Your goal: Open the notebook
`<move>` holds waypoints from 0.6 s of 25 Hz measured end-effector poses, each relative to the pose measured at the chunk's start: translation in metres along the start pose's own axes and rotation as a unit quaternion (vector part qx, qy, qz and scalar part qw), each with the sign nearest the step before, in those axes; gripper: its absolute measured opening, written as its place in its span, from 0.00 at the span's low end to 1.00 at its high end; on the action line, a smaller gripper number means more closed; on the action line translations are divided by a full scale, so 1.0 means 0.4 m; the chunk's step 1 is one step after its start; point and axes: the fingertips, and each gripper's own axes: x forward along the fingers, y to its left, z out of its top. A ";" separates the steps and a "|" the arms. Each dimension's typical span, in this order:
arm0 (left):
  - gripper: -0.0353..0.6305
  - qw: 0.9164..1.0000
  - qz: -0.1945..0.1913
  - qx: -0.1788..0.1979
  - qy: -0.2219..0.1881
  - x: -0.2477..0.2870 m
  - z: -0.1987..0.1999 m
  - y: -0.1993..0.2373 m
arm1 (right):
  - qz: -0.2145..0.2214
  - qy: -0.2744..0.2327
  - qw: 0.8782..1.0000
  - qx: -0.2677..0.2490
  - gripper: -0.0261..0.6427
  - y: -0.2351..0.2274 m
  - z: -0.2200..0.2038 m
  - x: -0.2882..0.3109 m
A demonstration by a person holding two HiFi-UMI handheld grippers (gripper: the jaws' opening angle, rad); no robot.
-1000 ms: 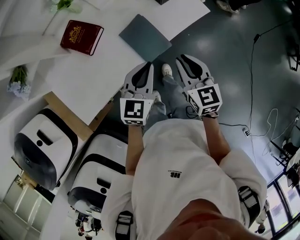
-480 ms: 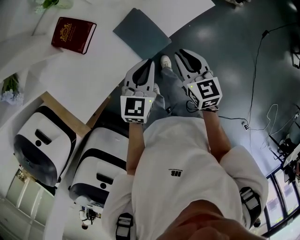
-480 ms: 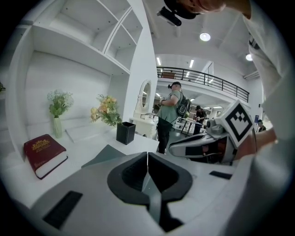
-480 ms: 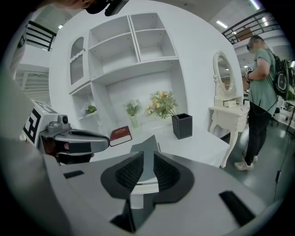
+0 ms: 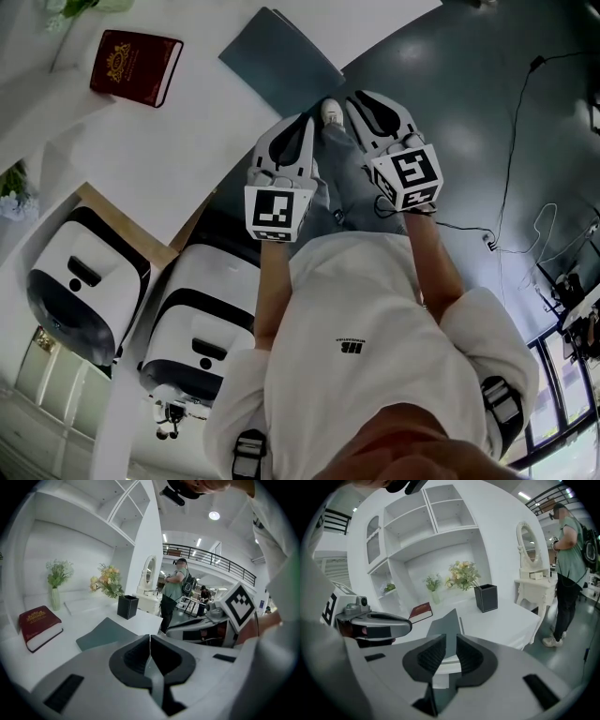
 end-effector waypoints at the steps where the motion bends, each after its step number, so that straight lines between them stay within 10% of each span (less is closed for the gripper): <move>1: 0.05 1.000 -0.001 -0.001 0.001 0.001 -0.001 -0.002 | 0.002 0.002 1.000 0.001 0.12 0.001 -0.002 0.003; 15: 0.05 1.000 -0.004 -0.008 0.020 0.008 -0.023 -0.011 | 0.024 0.023 0.999 0.011 0.16 0.020 -0.025 0.027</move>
